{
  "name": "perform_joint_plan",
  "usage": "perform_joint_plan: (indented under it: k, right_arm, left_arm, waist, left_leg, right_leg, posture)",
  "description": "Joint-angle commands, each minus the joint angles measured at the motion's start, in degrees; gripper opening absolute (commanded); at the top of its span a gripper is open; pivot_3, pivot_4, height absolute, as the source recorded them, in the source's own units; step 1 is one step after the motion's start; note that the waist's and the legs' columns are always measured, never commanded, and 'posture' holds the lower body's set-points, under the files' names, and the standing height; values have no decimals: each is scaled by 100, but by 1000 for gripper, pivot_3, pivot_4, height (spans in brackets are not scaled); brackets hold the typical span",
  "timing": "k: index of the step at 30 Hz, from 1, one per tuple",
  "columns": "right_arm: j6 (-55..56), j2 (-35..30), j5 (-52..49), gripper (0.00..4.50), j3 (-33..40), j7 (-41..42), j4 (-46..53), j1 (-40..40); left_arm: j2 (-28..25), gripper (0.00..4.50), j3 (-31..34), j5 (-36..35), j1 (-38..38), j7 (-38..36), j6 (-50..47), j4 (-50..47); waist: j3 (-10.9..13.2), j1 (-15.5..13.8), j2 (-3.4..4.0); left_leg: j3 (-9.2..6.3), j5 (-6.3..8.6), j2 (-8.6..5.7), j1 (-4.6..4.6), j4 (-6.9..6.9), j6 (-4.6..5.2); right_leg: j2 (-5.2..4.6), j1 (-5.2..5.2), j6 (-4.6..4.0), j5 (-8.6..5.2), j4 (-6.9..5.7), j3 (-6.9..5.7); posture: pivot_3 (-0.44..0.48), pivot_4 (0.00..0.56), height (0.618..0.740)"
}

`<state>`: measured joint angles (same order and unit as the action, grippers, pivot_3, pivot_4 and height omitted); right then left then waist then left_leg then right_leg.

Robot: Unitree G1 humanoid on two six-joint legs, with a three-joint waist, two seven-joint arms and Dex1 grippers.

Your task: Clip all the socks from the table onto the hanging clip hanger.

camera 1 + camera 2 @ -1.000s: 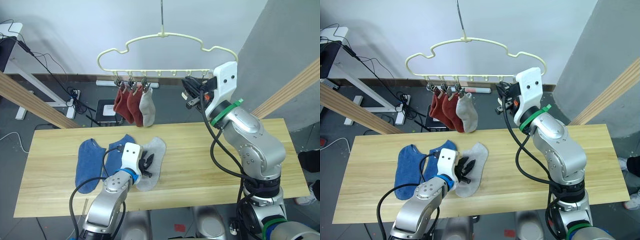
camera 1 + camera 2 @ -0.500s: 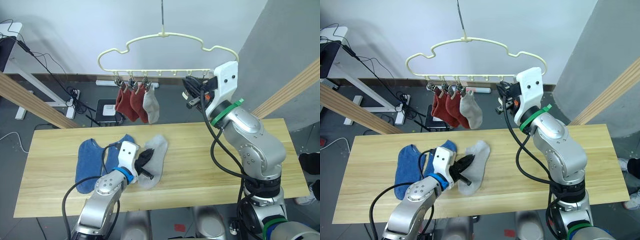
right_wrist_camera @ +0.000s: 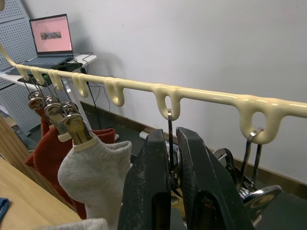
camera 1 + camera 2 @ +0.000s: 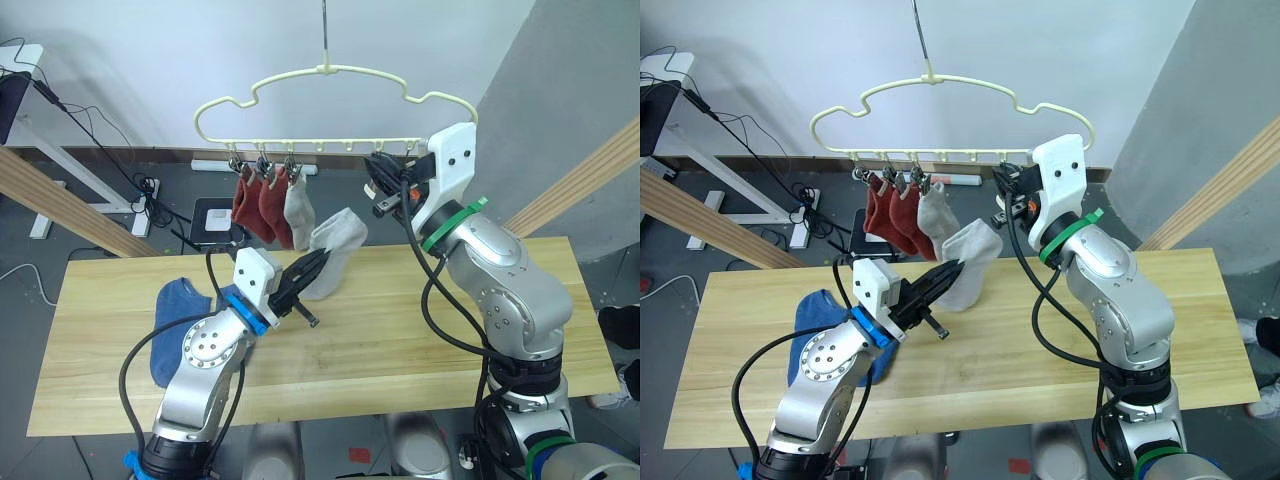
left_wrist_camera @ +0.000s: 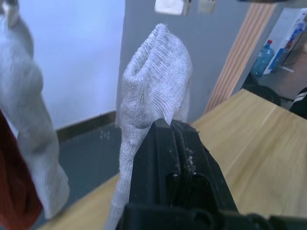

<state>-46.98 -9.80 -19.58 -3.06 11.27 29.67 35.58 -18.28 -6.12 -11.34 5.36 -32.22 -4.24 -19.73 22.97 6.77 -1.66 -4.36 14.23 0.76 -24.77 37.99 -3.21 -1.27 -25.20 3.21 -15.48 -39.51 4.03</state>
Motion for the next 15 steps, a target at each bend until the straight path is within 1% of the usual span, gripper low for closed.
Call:
perform_joint_plan:
  k: [1, 15]
  right_arm:
    - [19, 53, -131, 0, 77, 9, 255, 9]
    - [-152, 79, -412, 0, 83, 67, 381, -46]
  left_arm:
    - [-10, 22, -118, 60, -24, -78, 220, -70]
    - [154, 22, -178, 0, 616, -184, 313, 397]
  waist:
    - [0, 3, 0]
    - [0, 56, 0]
  left_leg:
    - [0, 0, 0, 0, 0, 0]
    - [-2, 0, 0, -2, 0, 0]
  right_leg:
    - [0, 0, 0, 0, 0, 0]
    - [1, -1, 0, 0, 0, -4]
  posture:
    - [-219, 390, 740]
    - [-233, 386, 740]
